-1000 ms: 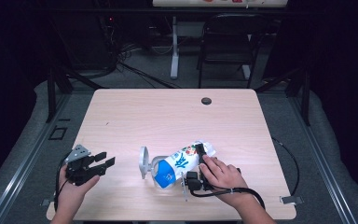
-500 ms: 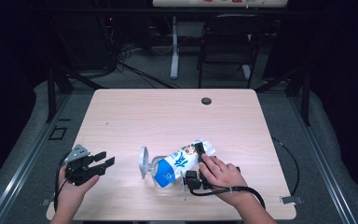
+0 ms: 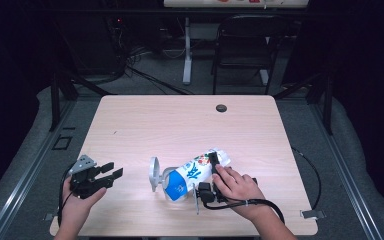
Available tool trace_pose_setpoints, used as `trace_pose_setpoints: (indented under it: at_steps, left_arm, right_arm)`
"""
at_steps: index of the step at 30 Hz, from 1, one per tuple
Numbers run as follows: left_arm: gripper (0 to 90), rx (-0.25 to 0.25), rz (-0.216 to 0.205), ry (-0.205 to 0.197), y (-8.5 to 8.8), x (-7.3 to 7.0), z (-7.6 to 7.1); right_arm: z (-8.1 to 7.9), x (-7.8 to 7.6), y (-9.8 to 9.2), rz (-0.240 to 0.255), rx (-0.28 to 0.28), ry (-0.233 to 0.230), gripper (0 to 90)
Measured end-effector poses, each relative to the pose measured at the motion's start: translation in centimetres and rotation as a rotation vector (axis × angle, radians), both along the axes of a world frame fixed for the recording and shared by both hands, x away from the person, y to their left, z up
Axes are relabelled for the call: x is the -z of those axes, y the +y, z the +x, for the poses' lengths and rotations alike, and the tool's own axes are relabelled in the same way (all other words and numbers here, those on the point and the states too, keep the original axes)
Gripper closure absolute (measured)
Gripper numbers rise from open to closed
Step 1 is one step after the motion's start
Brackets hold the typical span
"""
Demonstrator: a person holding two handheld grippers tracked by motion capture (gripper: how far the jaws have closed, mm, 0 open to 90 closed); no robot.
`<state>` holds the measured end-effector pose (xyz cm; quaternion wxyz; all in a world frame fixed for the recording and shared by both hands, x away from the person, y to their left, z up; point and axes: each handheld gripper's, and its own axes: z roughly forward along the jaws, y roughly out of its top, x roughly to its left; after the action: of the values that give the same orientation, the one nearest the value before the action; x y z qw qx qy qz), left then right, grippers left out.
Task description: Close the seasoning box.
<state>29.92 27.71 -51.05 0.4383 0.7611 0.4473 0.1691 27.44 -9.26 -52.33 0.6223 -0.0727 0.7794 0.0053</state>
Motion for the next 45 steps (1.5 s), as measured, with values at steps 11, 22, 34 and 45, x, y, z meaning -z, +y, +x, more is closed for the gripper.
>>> trace_pose_setpoints:
  at_steps: [11,22,34,45]
  left_arm:
    - [53.1,-0.001,-0.002,-0.001,0.04,0.04,0.02]
    - [53.0,-0.003,-0.005,-0.004,0.09,0.06,0.04]
    - [52.9,-0.002,-0.009,-0.006,0.13,0.04,0.05]
    - [52.9,-0.001,-0.008,-0.007,0.16,0.0,0.05]
  right_arm:
    - [0.12,0.03,0.05,-0.001,-0.015,-0.003,47.7]
    - [0.12,-0.12,0.17,-0.026,-0.017,-0.011,47.8]
    - [0.21,-0.15,0.31,-0.031,-0.011,-0.003,48.0]
    - [0.18,-0.29,0.4,-0.053,-0.007,-0.009,48.0]
